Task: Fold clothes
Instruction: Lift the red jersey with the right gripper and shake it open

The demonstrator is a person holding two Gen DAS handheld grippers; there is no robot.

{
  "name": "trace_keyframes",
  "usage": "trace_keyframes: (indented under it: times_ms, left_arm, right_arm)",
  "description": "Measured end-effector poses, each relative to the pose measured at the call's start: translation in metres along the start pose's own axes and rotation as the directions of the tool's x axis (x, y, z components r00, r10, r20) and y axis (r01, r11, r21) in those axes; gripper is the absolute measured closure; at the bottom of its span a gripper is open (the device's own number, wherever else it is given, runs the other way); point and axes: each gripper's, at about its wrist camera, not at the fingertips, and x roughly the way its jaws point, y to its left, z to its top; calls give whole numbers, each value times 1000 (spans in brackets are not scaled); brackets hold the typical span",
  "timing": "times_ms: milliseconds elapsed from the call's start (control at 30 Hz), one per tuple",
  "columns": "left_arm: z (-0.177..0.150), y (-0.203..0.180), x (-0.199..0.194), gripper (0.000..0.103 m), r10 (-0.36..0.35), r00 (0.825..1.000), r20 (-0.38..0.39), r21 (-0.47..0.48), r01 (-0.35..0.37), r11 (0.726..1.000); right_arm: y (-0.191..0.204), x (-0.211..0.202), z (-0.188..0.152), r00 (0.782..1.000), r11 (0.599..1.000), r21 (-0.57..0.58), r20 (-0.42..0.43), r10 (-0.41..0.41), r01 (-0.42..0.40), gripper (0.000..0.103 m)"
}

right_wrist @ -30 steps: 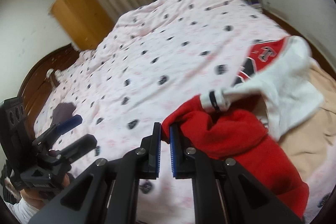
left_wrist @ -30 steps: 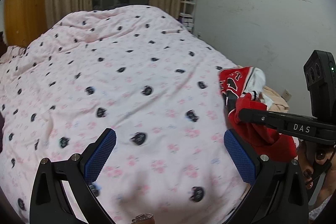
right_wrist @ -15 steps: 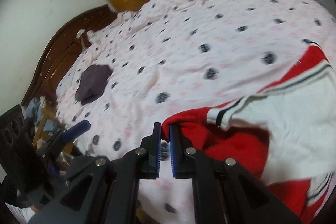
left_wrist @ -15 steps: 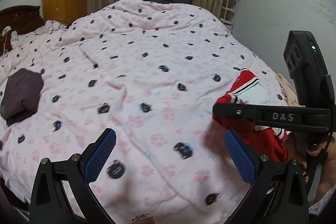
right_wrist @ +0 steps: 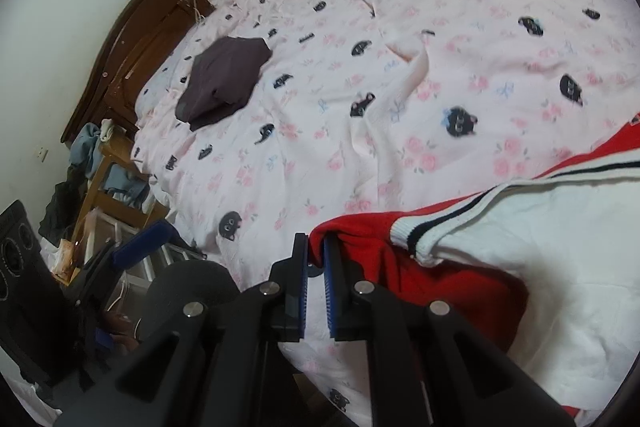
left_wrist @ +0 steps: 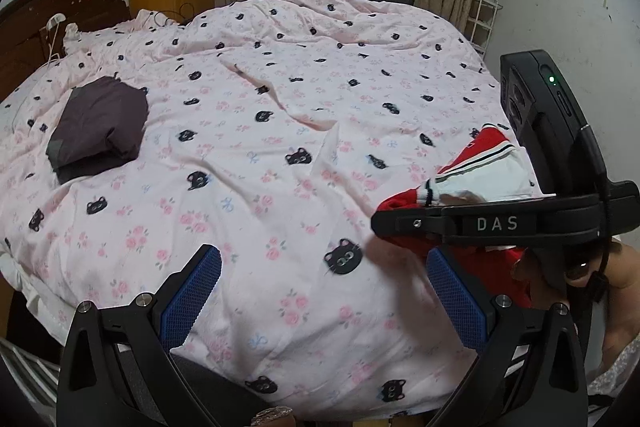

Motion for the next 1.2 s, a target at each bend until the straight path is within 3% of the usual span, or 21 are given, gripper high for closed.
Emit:
trace_keyframes:
  times_ms: [133, 267, 333, 467, 600, 800, 933, 1033, 1100, 1200]
  left_arm:
    - [-3, 3, -2, 1, 0, 1000, -2, 4, 0, 1000]
    - [-2, -9, -1, 1, -32, 999, 2, 35, 32, 999]
    - [-2, -18, 2, 1, -51, 999, 3, 57, 51, 997]
    - [0, -37, 8, 1, -90, 996, 1, 94, 89, 992]
    - [0, -56, 17, 1, -143, 990, -1, 132, 142, 981]
    - [-11, -74, 30, 1, -178, 983, -43, 146, 182, 972]
    - [-19, -76, 36, 1, -180, 981, -77, 138, 190, 972]
    - [-21, -76, 35, 1, -178, 981, -78, 133, 187, 973]
    - [-21, -75, 35, 1, -178, 981, -77, 129, 187, 974]
    - [-21, -72, 35, 1, -178, 981, -80, 121, 187, 975]
  right_arm:
    - [-10, -5, -1, 998, 996, 54, -7, 69, -68, 82]
    - [-7, -43, 3, 996, 998, 20, 72, 57, -59, 52]
    - [-8, -69, 6, 992, 999, 6, 124, 38, -40, 48]
    - [-33, -123, 3, 972, 997, 39, 223, -68, 61, 48]
    - [-74, -157, -7, 948, 980, 122, 257, -186, 159, 48]
    - [-128, -176, -28, 918, 940, 236, 253, -305, 247, 47]
    - [-142, -168, -35, 918, 932, 247, 230, -324, 267, 51]
    - [-148, -154, -35, 916, 926, 231, 204, -346, 298, 60]
    - [-153, -145, -35, 920, 925, 227, 182, -348, 305, 73]
    - [-155, -135, -35, 921, 923, 220, 164, -354, 315, 83]
